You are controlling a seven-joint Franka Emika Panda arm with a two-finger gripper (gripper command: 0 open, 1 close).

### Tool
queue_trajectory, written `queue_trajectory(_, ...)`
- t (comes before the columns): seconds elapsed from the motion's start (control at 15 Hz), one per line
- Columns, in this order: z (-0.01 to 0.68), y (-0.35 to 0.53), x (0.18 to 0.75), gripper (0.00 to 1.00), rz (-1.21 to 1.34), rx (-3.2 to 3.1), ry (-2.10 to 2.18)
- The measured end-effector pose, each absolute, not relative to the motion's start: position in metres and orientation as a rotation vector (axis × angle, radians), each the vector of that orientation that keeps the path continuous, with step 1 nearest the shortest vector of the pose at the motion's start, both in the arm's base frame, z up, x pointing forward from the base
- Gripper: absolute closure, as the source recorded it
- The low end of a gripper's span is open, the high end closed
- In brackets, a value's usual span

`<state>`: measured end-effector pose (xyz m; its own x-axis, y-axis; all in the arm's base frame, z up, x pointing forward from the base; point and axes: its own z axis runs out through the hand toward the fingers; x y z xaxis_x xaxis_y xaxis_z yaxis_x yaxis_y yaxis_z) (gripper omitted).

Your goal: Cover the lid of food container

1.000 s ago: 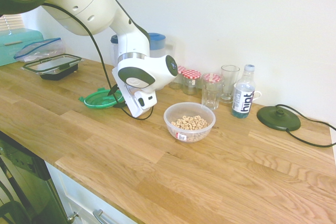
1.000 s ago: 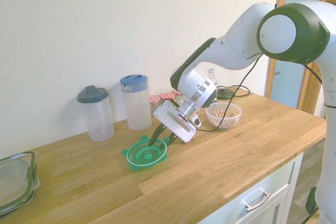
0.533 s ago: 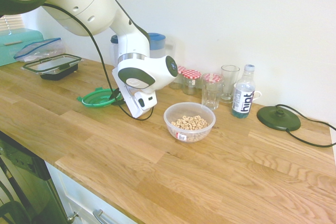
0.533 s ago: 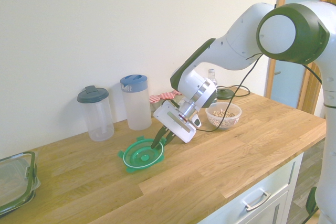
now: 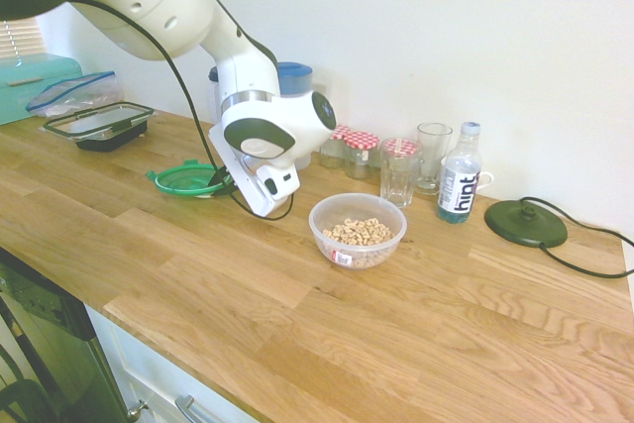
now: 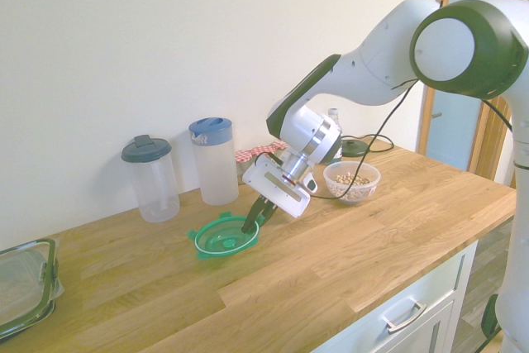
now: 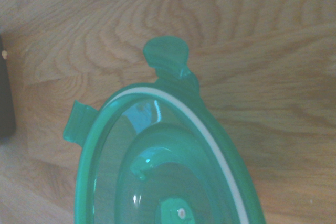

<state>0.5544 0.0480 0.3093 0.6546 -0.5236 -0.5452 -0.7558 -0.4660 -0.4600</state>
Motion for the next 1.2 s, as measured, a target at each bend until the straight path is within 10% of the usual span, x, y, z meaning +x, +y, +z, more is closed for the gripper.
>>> queue_trajectory(0.53, 0.554, 0.029, 0.530, 1.00, 0.241, -2.802, 1.038)
queue_trajectory(1.2, 0.652, -0.024, 0.526, 1.00, -0.224, -3.467, 1.222)
